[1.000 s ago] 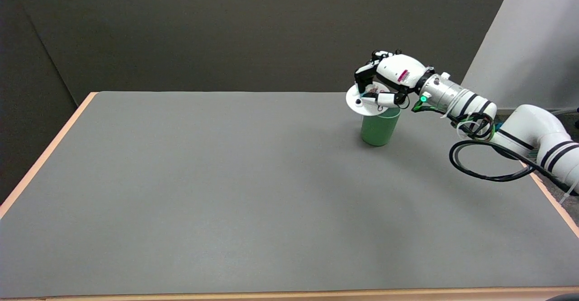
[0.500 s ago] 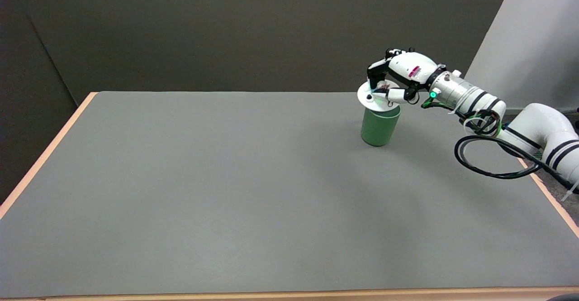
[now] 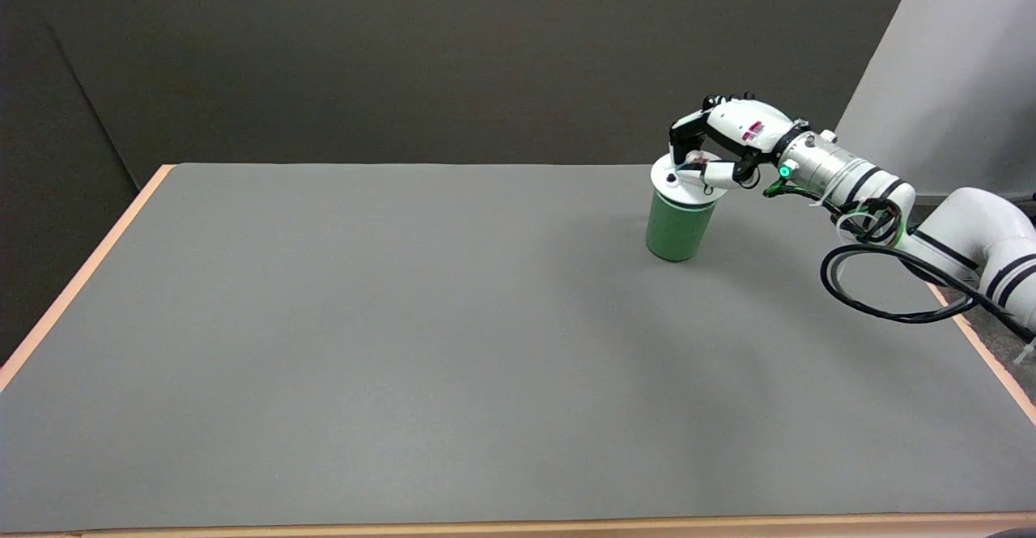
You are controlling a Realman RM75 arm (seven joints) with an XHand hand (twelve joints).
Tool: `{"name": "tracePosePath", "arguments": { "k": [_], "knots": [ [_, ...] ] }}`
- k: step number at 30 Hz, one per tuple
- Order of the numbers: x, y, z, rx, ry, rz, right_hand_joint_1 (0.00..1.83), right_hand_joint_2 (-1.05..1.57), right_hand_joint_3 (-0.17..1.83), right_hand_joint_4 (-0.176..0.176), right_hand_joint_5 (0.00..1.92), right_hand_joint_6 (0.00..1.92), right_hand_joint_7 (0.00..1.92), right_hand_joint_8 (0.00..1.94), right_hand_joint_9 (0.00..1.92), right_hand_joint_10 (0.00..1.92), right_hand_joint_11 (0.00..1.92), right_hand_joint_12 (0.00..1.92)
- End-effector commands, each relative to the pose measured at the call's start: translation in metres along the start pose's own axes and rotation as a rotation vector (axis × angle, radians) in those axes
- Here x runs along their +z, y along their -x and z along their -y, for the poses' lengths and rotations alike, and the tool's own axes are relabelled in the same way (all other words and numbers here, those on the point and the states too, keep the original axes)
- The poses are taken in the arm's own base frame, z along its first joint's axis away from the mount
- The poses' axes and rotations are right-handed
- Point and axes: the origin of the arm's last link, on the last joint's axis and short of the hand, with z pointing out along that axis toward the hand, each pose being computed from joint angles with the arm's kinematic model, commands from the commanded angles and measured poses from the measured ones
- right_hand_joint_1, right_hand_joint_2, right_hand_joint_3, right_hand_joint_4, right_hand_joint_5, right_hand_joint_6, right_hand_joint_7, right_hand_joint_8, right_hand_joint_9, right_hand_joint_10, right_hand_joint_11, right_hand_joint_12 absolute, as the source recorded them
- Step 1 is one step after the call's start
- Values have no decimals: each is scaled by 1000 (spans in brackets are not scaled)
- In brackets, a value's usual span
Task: Place the white cup lid onto the cup.
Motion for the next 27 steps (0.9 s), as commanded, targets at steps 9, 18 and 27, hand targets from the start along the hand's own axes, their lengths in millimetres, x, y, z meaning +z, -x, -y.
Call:
{"name": "tracePosePath", "arguments": {
  "k": [9,18,27],
  "knots": [
    [-7,5,-5,92,38,11,1175,1149,98,12,783,1208,875,1242,716,778,298,1301],
    [-7,-1,-6,169,45,-28,1176,1147,99,13,785,1205,877,1240,717,783,296,1304],
    [-10,6,-5,210,49,-23,1175,1148,99,13,785,1205,875,1242,717,787,291,1310]
  ]
}}
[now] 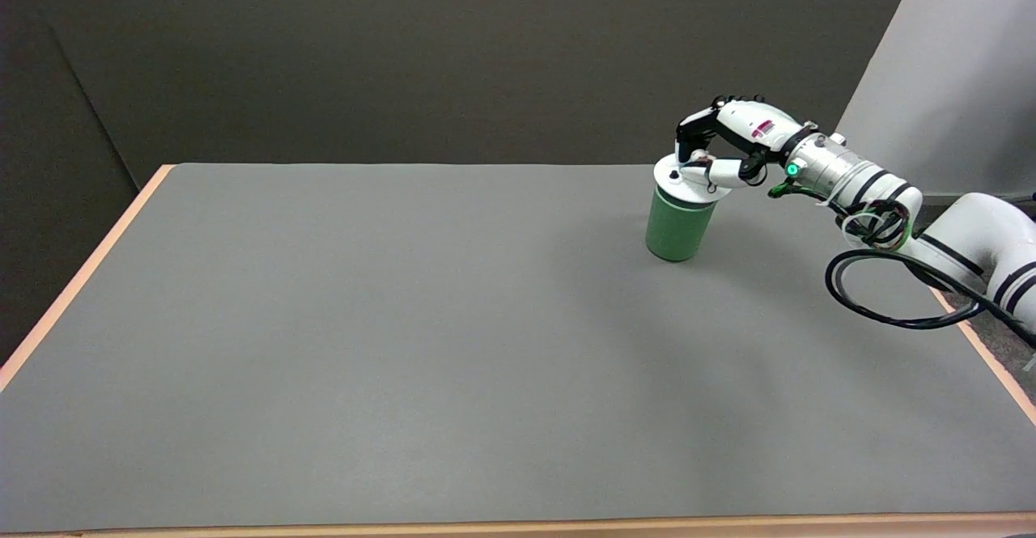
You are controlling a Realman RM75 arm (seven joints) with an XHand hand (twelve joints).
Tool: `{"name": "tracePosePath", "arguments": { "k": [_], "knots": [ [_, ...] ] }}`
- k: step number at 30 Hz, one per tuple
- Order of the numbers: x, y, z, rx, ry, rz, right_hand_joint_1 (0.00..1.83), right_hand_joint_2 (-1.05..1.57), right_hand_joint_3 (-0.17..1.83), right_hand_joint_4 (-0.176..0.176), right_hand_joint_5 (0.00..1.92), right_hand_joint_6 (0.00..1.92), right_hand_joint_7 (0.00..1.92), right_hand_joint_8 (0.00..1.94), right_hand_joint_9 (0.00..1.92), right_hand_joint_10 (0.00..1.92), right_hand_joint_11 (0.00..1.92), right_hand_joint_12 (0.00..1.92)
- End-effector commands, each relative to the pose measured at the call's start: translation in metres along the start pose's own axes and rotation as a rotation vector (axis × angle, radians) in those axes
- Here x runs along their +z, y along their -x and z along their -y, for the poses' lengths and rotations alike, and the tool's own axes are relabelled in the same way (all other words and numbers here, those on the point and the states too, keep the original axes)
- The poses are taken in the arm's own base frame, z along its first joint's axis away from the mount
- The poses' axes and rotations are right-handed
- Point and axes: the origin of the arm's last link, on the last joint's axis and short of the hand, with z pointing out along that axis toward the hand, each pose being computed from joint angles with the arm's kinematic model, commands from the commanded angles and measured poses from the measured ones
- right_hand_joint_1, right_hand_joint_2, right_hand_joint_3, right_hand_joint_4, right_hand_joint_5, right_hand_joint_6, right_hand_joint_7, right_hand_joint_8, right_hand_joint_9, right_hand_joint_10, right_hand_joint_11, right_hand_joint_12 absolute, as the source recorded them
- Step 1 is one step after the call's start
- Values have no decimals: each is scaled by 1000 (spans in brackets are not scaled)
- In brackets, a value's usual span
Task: Place the white cup lid onto the cup.
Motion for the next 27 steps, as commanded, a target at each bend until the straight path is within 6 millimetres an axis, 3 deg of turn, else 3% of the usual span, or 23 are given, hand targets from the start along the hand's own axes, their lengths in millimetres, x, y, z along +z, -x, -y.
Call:
{"name": "tracePosePath", "arguments": {
  "k": [1,27],
  "knots": [
    [-4,6,0,110,13,-12,1175,1149,98,12,785,1206,876,1242,717,787,291,1310],
    [-7,15,0,108,18,14,1175,1149,98,13,786,1205,875,1244,714,788,274,1310]
  ]
}}
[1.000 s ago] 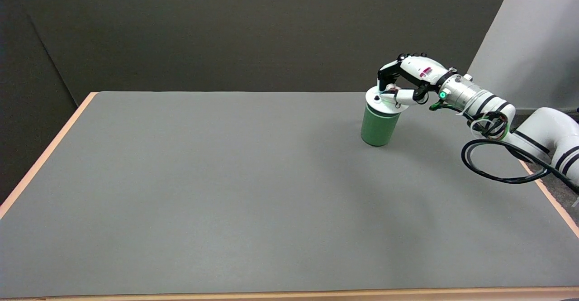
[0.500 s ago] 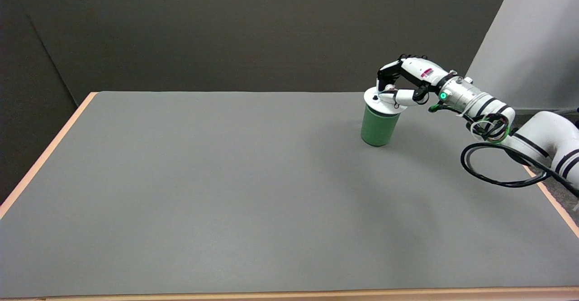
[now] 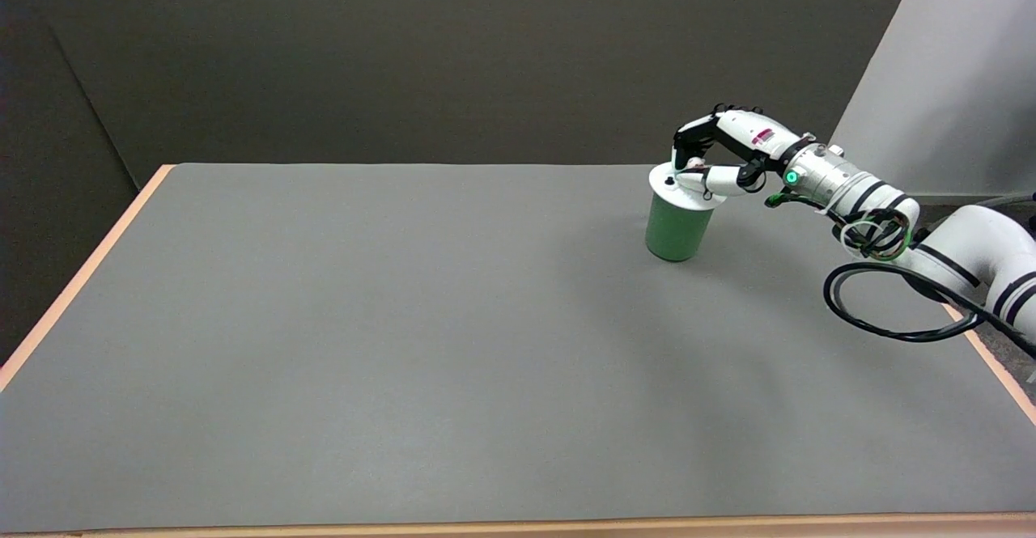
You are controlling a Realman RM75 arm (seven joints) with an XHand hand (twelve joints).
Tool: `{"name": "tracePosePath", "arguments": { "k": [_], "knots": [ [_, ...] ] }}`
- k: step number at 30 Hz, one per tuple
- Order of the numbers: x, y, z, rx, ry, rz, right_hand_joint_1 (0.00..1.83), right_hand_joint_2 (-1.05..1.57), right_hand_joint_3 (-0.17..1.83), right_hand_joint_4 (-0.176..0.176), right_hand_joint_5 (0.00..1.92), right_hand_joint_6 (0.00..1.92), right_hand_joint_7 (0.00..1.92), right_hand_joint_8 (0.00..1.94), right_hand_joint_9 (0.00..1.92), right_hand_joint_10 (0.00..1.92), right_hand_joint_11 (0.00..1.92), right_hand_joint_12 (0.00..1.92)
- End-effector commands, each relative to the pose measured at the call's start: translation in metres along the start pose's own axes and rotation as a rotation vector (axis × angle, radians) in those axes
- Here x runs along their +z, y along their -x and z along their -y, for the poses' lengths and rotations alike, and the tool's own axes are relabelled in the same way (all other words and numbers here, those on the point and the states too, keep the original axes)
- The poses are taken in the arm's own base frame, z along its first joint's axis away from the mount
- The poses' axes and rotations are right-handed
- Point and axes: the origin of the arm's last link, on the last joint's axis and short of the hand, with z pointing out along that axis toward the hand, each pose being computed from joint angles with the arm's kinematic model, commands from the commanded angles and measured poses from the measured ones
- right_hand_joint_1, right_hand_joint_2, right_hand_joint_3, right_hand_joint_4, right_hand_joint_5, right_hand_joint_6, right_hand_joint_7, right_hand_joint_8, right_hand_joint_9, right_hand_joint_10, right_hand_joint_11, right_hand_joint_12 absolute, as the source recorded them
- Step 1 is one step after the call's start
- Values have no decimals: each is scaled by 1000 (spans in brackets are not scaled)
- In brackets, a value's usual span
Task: Place the white cup lid onto the cup.
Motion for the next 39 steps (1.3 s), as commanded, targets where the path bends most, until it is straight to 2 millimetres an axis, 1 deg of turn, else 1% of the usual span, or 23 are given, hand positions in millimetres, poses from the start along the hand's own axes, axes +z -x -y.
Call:
{"name": "tracePosePath", "arguments": {
  "k": [1,2,3,7,15,17,21,22,23,30,35,36,37,39],
  "knots": [
    [-2,7,-2,18,12,16,1175,1148,98,13,786,1205,875,1243,714,787,273,1310],
    [-3,9,-3,25,14,21,1175,1148,98,13,786,1204,875,1243,714,787,273,1310],
    [-2,6,-2,8,11,14,1175,1148,98,13,787,1204,876,1242,714,787,272,1310],
    [-2,9,-2,8,12,22,1174,1138,121,16,788,1203,872,1246,703,785,260,1335],
    [-2,9,-2,8,9,20,1168,1146,130,15,766,1235,847,1285,678,781,235,1330],
    [-1,8,-2,8,9,18,1154,1175,103,32,742,1309,813,1293,673,677,181,1305],
    [-1,7,-1,8,7,15,1156,1155,139,33,746,1307,816,1284,684,618,169,1290],
    [-1,7,-1,8,7,14,1117,1155,145,46,749,1312,816,1108,689,612,165,1276],
    [-1,7,-1,8,7,14,954,1133,202,100,763,1318,826,372,684,587,154,1269],
    [0,6,-1,8,8,12,945,1152,189,95,741,1352,827,330,670,545,102,1240],
    [-1,5,0,10,2,6,944,1152,191,96,740,1355,825,302,676,520,100,1229],
    [-1,5,0,10,1,4,948,1062,378,87,749,1032,826,279,676,503,94,1227],
    [-1,4,1,11,-1,0,959,841,836,66,774,233,829,233,674,475,84,1220],
    [-1,-1,1,15,-4,-17,921,815,883,66,730,161,788,157,670,383,31,1182]
  ]
}}
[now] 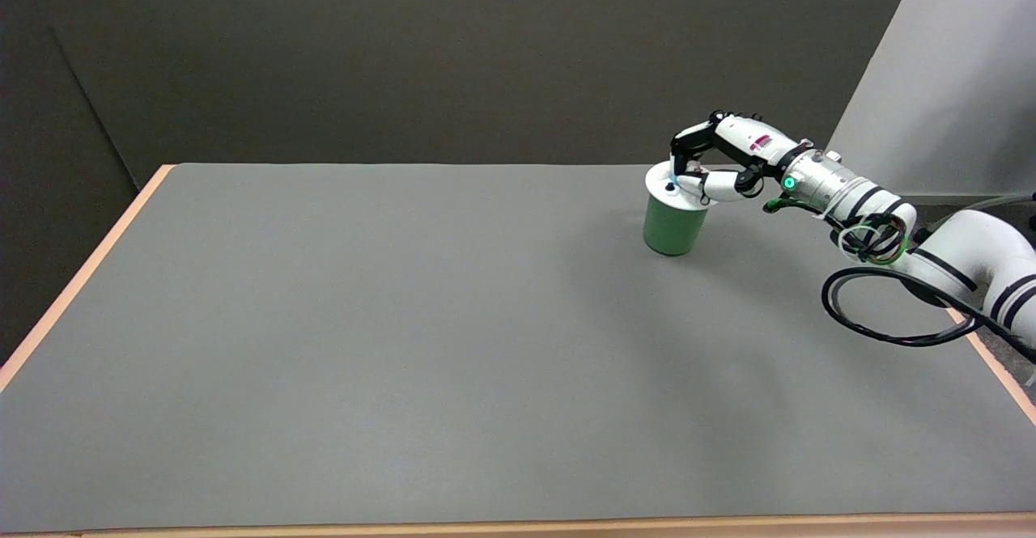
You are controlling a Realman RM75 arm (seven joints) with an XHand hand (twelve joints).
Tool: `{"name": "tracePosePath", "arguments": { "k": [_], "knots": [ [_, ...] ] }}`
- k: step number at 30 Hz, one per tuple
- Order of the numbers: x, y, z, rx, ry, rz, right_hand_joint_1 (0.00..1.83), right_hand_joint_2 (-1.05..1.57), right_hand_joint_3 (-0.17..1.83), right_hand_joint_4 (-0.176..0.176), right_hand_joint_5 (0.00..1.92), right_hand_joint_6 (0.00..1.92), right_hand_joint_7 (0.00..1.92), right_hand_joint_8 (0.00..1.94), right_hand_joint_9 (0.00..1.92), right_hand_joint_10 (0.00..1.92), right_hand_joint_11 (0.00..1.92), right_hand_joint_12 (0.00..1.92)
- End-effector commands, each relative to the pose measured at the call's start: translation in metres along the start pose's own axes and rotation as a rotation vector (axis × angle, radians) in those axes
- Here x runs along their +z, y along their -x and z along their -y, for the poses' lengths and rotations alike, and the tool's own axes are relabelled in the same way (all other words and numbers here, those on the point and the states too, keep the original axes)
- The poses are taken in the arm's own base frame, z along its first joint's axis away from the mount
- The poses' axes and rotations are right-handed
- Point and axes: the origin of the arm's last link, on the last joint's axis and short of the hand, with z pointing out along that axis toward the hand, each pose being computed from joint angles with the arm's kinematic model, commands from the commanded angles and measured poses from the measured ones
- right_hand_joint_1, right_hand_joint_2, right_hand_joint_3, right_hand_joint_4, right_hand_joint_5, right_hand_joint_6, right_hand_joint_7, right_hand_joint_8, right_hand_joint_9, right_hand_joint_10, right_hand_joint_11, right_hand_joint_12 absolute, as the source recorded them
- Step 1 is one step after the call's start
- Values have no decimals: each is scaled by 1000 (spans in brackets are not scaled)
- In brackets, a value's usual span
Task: Place the white cup lid onto the cup.
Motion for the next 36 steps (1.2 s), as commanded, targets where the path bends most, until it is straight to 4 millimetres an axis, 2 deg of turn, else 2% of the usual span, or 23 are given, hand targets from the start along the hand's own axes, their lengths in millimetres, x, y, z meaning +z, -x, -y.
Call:
{"name": "tracePosePath", "arguments": {
  "k": [1,3,6,9,13,15,20,21,23,30,36],
  "knots": [
    [-1,-10,2,10,-16,-40,894,821,902,48,673,165,735,165,662,344,-1,1162],
    [-2,-14,2,24,-19,-60,859,736,971,12,553,181,627,173,622,272,-1,1058],
    [-2,-23,1,62,-22,-102,867,685,973,-6,465,168,515,164,574,206,-1,962],
    [-3,-31,1,76,-28,-132,837,629,1035,-13,391,168,474,168,548,241,-1,960],
    [-6,-38,0,78,-32,-161,833,621,1038,-13,384,167,474,168,549,239,-1,953],
    [-8,-42,-3,80,-26,-176,954,730,1102,-12,351,258,452,259,501,337,9,869],
    [-22,-50,-15,97,14,-214,951,744,1104,2,399,279,476,264,526,341,31,865],
    [-25,-50,-17,101,21,-219,845,675,1052,12,462,197,531,182,582,252,14,932],
    [-33,-50,-22,110,37,-231,850,662,986,29,523,177,560,173,620,205,-1,1024],
    [-70,-62,-49,107,126,-309,847,726,920,67,664,195,653,185,666,201,27,1046],
    [-98,-66,-68,69,214,-379,852,753,891,82,711,201,689,190,709,204,43,1059]
  ]
}}
